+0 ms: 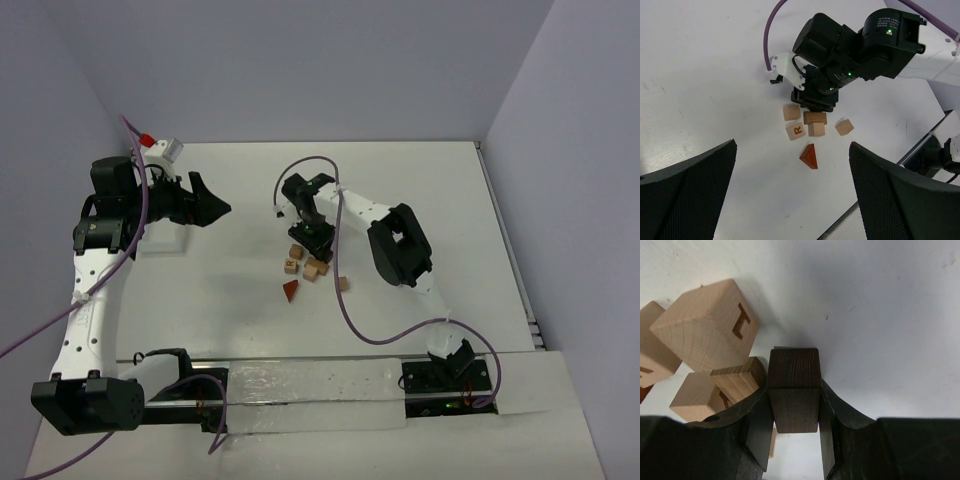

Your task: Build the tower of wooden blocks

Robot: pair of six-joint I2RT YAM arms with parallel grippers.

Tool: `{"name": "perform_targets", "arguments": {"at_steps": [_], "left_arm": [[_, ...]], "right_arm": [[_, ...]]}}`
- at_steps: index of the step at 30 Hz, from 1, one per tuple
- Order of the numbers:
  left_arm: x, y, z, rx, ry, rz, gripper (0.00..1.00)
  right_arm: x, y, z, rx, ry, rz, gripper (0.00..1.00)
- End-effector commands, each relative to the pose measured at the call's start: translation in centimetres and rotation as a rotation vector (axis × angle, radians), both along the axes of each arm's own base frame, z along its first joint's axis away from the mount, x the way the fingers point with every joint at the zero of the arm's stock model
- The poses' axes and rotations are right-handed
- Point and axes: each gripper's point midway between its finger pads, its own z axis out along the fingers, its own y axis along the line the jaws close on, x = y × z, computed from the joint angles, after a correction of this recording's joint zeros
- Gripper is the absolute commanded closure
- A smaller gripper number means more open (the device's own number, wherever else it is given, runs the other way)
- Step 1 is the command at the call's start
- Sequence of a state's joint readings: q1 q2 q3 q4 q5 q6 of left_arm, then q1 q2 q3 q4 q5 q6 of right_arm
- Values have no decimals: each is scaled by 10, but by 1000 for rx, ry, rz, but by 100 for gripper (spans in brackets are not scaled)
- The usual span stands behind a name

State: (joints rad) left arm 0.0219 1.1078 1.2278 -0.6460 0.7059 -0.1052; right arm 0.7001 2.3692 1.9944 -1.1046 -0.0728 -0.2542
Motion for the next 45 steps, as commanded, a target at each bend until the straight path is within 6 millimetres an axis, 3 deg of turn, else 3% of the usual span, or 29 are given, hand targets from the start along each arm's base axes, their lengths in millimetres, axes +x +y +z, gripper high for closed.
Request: {"name": "perform_targets", "arguments": {"at_steps": [1, 11, 15, 25, 32, 45], "left_arm": [[1, -4, 19, -21, -36, -18, 1], [5, -3, 12, -21, -14, -4, 1], [6, -2, 12, -16, -15, 5, 1], [8, 3, 5, 0, -6, 38, 1], [11, 5, 1, 3, 4, 48, 1], [17, 5, -9, -3, 37, 57, 1]], "right_arm": [[-56, 3, -38, 5, 236, -117, 100], [-85, 18, -35, 66, 282, -203, 100], [-68, 21, -28, 70, 216, -300, 100], [-10, -4, 2, -19, -142, -584, 100], [3, -12, 9, -29, -207, -677, 100], [18, -9, -8, -2, -106, -798, 100]]}}
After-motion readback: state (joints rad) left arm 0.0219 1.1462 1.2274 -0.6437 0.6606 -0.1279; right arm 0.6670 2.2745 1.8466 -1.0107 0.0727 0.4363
